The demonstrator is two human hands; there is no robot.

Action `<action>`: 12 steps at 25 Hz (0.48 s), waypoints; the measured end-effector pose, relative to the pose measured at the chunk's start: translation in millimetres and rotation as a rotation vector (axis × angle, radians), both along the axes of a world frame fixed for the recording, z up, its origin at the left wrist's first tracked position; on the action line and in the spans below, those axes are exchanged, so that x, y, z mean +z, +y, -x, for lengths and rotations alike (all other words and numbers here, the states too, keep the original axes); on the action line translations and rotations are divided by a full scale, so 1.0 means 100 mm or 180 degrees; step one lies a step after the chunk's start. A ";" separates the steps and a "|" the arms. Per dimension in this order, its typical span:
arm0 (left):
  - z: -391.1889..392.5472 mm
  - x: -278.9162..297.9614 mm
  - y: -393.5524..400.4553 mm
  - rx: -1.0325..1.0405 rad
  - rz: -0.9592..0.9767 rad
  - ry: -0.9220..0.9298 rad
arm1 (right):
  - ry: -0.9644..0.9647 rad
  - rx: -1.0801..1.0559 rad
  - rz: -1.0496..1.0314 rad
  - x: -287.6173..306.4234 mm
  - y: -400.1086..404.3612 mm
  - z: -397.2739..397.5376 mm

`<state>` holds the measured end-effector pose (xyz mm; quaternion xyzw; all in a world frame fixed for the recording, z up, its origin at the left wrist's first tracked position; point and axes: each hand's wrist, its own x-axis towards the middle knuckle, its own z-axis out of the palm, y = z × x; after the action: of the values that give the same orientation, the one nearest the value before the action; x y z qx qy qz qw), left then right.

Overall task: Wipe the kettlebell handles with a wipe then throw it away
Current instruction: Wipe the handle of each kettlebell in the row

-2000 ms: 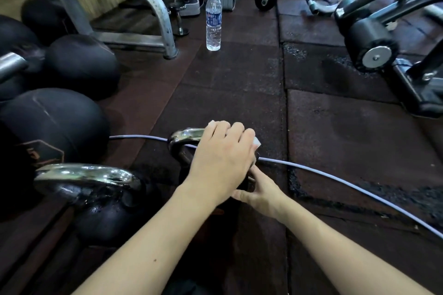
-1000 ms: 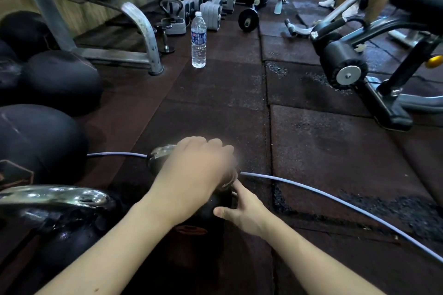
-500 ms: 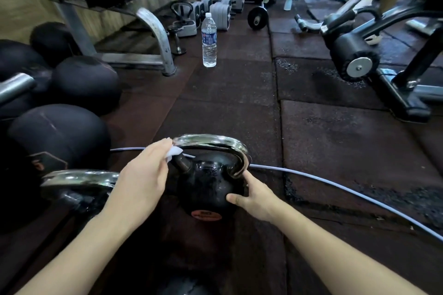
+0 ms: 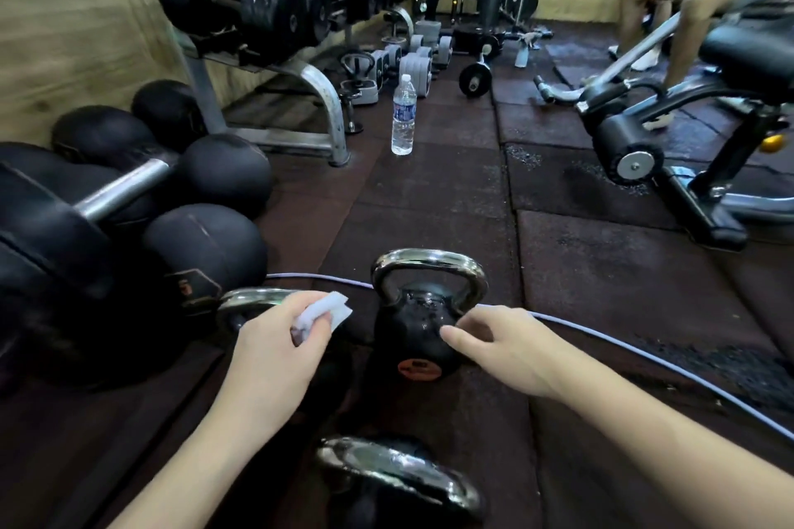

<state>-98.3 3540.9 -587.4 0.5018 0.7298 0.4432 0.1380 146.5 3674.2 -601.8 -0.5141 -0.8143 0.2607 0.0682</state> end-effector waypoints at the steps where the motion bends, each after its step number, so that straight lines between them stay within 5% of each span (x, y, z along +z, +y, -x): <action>1: 0.01 0.10 -0.06 -0.0016 -0.0050 -0.0005 | 0.0058 0.0010 -0.0070 0.20 -0.11 0.06; 12: -0.11 2.11 -1.54 0.0410 -0.0155 -0.0335 | 0.0865 0.0315 -0.0056 2.46 -1.75 0.33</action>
<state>-87.3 3387.1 -376.2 0.4331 0.7414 0.4945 0.1351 114.0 3499.5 -355.9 -0.4326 -0.8242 0.3238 0.1694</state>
